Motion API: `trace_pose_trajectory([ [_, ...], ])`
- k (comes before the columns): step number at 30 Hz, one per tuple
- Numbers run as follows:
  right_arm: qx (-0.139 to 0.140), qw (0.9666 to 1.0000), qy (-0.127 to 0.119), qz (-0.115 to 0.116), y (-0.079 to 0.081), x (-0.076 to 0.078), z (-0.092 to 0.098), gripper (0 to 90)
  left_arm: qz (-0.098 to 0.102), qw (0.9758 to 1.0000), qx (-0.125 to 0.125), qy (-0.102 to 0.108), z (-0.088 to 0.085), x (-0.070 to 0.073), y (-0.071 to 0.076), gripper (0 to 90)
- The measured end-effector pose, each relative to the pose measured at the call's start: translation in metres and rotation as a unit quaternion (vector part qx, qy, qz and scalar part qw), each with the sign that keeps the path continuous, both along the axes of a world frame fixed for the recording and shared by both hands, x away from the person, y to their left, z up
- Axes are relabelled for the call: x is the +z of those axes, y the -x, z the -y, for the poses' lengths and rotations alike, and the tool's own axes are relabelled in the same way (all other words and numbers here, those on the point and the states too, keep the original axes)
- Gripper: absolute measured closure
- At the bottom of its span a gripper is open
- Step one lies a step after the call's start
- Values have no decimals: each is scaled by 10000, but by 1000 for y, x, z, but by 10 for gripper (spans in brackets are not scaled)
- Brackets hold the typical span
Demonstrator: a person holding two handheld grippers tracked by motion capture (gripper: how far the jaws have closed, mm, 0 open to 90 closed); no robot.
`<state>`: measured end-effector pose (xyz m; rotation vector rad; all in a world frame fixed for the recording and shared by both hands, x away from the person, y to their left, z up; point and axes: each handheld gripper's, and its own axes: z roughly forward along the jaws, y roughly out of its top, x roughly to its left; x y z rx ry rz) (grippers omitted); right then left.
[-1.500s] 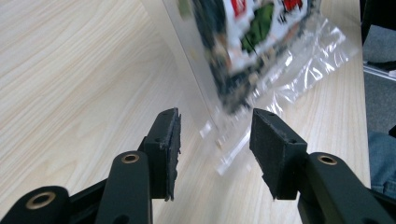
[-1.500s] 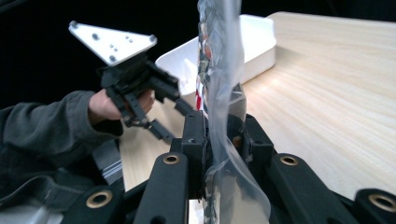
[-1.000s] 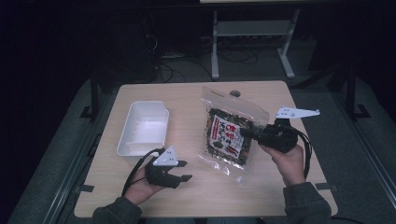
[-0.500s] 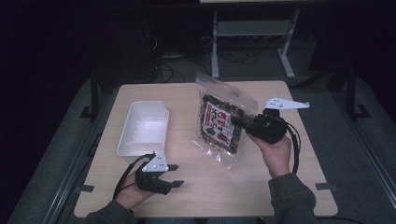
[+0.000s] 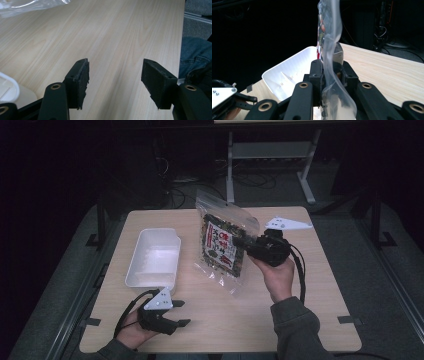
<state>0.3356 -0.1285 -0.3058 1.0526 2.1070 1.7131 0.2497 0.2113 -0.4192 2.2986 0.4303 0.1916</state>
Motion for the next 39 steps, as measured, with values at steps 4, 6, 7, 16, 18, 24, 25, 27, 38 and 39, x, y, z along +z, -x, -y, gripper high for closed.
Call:
trace_pose_trajectory([
  [4,-14,10000,60,76,-4,4,-15,749,-13,10000,14,-38,-4,-1,1,377],
  [6,-5,9999,30,106,-6,6,-22,749,-16,10000,1,-21,-7,-1,2,384],
  [7,-5,9999,30,106,-6,6,-22,749,-16,10000,1,-21,-7,-1,2,386],
  [16,81,9997,-33,218,-20,15,-61,749,-68,10000,47,-48,-16,-4,6,379],
  [18,80,9997,-56,232,-22,16,-69,749,-71,9999,54,-68,-18,-4,6,378],
  [24,43,9996,-140,246,-29,19,-89,749,-74,9999,94,-68,-25,-5,7,377],
  [25,43,9996,-140,246,-29,19,-89,749,-69,9999,93,-83,-26,-5,7,377],
  [27,37,9995,-190,245,-32,19,-96,749,-66,9999,108,-99,-27,-5,8,375],
  [38,-8,9995,-226,239,-45,19,-131,749,-63,9997,118,-191,-33,-8,8,373],
  [39,-8,9995,-226,239,-45,19,-131,749,-64,9997,133,-204,-34,-9,8,373],
])
